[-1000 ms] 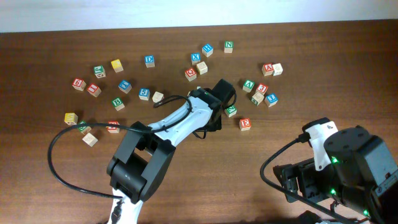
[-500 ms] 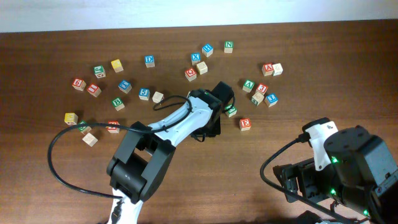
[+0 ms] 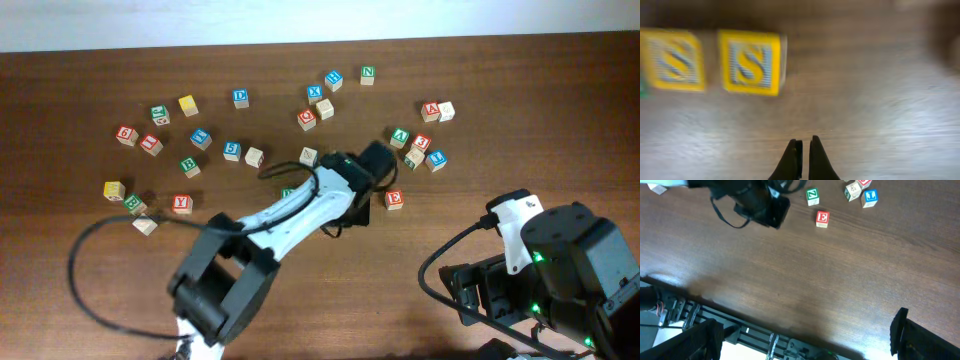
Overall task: Spell out RSS
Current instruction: 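Lower the yellow S block right of the first S block, then open left gripper to release S block, nudge it against the row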
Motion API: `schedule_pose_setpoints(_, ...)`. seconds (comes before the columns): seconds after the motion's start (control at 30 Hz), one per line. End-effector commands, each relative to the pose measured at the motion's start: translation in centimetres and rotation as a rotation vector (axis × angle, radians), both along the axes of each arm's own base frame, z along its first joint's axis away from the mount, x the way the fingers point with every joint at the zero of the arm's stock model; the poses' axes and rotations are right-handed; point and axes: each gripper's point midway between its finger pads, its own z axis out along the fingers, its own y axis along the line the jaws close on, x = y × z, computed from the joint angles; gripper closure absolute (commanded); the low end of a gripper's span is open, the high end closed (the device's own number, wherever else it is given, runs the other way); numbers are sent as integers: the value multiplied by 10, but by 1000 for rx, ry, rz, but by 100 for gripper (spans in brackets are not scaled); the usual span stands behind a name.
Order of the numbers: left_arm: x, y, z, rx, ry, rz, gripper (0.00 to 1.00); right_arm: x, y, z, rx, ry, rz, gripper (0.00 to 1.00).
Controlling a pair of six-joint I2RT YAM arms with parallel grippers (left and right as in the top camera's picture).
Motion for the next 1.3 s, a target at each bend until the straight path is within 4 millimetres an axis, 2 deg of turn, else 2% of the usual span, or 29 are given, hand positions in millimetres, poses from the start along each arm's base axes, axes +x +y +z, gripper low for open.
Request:
schedule_pose_setpoints(0.0,25,-5,36,-42,-165,5,100,0,-2,0,-7,1,-11,2)
schedule_pose_setpoints(0.23,44,-21,39,-102,-236,-4,100,0,-2,0,-7,1,-11,2)
schedule_pose_setpoints(0.3,44,-21,31,-94,-229,-4,100,0,-2,0,-7,1,-11,2)
schedule_pose_setpoints(0.4,44,-20,8,-63,-197,-6,100,0,-2,0,-7,1,-11,2)
schedule_pose_setpoints(0.63,53,-15,-12,-27,-205,11,100,0,-2,0,-7,1,-11,2)
schedule_pose_setpoints(0.73,61,-5,-12,-7,-221,34,100,0,-2,0,-7,1,-11,2)
schedule_pose_setpoints(0.83,64,-5,-12,-12,-228,38,100,0,-2,0,-7,1,-11,2)
schedule_pose_setpoints(1.27,61,1,-16,17,-217,39,100,0,-2,0,-7,1,-11,2)
